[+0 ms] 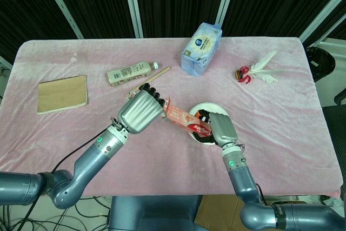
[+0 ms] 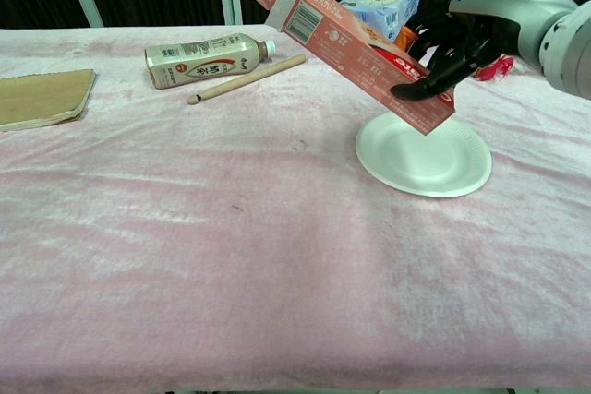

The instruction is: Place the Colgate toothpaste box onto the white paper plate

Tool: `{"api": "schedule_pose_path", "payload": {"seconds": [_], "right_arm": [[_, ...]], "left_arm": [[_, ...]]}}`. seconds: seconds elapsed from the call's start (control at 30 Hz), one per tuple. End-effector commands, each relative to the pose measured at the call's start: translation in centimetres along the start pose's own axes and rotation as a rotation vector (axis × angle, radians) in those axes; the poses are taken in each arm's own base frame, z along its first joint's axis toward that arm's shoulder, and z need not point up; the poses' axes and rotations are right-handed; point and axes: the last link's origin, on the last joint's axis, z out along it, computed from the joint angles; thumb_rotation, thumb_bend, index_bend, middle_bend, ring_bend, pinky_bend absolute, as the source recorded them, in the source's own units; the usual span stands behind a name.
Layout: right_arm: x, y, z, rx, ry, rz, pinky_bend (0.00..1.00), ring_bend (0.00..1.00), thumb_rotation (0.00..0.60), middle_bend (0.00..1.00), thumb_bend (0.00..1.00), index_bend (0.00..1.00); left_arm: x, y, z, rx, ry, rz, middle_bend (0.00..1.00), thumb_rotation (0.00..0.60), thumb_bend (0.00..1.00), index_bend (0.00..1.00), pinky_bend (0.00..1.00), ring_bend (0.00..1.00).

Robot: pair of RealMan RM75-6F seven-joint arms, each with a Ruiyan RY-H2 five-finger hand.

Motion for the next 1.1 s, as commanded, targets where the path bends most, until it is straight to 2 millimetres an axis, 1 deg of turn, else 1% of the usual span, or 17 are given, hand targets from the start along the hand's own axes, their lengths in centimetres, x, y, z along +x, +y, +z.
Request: {"api": "schedule_pose_path", "payload": {"seconds": [0.03,0.67,1.1], "right_arm": [[-0.01,0.01,-0.01,0.0,-0.001,-0.001,0.45,0.42,0.6,0.45,0.33,0.46],[-0.35,0.01,0.09,-0.002,-0.006,0.004,0.45,0.42,0.6,0.45,0.33,0.46],[-0.14,-0.29,0.02,0.001,0.0,0.044,0.45,0.42,0.6,0.45,0.33,0.46]], "left_arm": [[0.02,-0.02,0.03,0.001,0.002,0.0,0.55,0.6,0.41,0.6,0.46,0.44],[-0.32,0.02,0.09,-0.001,-0.005,-0.002,0.55,0.6,0.41,0.6,0.46,0.44],[0.15,0.27,0.26,-0.002,0.011,-0.005,0.55,0.6,0.41,0.6,0.46,0.44]]}}
